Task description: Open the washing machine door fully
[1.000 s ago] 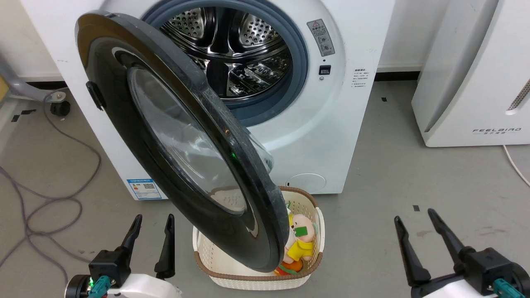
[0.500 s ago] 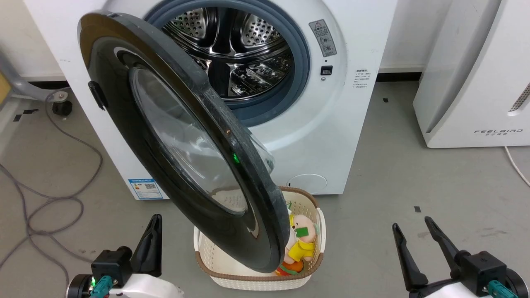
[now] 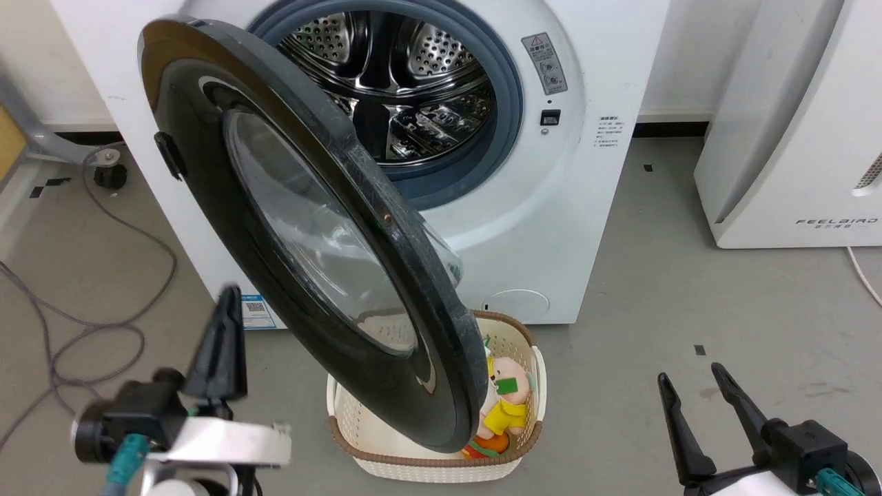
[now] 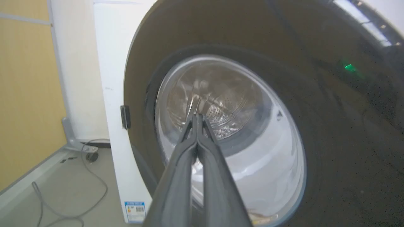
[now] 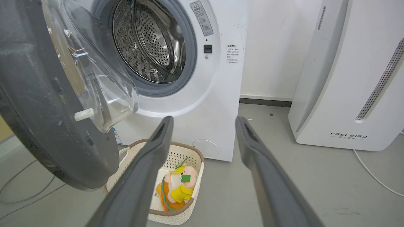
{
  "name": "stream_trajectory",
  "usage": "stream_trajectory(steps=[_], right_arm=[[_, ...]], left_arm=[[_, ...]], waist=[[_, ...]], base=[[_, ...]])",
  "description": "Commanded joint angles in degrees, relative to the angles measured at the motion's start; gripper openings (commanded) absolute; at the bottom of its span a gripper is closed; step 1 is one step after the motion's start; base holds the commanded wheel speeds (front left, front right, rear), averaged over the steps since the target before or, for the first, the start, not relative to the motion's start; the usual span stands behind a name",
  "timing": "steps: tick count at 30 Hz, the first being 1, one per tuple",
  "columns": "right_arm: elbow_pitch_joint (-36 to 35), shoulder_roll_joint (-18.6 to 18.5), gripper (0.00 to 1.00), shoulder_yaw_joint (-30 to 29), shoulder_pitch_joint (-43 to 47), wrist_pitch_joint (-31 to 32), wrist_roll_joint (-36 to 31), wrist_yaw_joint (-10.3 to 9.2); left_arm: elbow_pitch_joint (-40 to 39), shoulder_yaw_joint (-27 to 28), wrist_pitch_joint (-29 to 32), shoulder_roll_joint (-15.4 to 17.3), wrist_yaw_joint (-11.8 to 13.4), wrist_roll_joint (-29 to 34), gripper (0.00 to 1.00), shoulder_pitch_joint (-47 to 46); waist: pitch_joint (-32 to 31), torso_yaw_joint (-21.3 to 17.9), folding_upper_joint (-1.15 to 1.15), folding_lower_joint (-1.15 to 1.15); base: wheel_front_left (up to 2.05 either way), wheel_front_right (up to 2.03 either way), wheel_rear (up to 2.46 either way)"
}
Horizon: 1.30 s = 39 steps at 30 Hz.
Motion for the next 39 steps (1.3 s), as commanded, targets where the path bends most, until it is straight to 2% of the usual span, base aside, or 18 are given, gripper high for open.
stream_trajectory(steps=[1, 11, 19, 29, 39], right_arm=[[0.1, 0.2, 1.00, 0.0, -0.6, -0.5, 0.3, 0.03], [0.7, 0.2, 1.00, -0.3, -1.3, -1.0, 0.7, 0.03], [1.1, 0.2, 1.00, -0.1, -1.5, -1.1, 1.0, 0.03], [0.9, 0.2, 1.00, -0.4, -0.9, -0.4, 1.1, 0.03], [1.0, 0.2, 1.00, -0.4, 0.1, 0.4, 1.4, 0.03]], left_arm=[[-1.3, 0.1, -0.3, -0.2, 0.3, -0.3, 0.00, -1.1], [-20.0, -0.2, -0.3, -0.7, 1.8, 0.5, 0.00, -7.3], [-27.5, -5.2, -0.3, -0.9, 1.1, 1.4, 0.00, -13.7], [-27.2, -18.8, 1.3, -1.1, -0.5, 0.1, 0.00, -16.4], [-20.5, -33.5, 12.0, -1.1, -1.5, -2.6, 0.00, -10.9]], waist=[[0.0, 0.0, 0.00, 0.00], [0.9, 0.3, 0.00, 0.00], [1.3, -0.1, 0.00, 0.00], [1.0, -0.6, 0.00, 0.00], [0.6, -0.2, 0.00, 0.00]], base=[[0.00, 0.00, 0.00], [0.00, 0.00, 0.00], [0.00, 0.00, 0.00], [0.00, 0.00, 0.00], [0.00, 0.00, 0.00]])
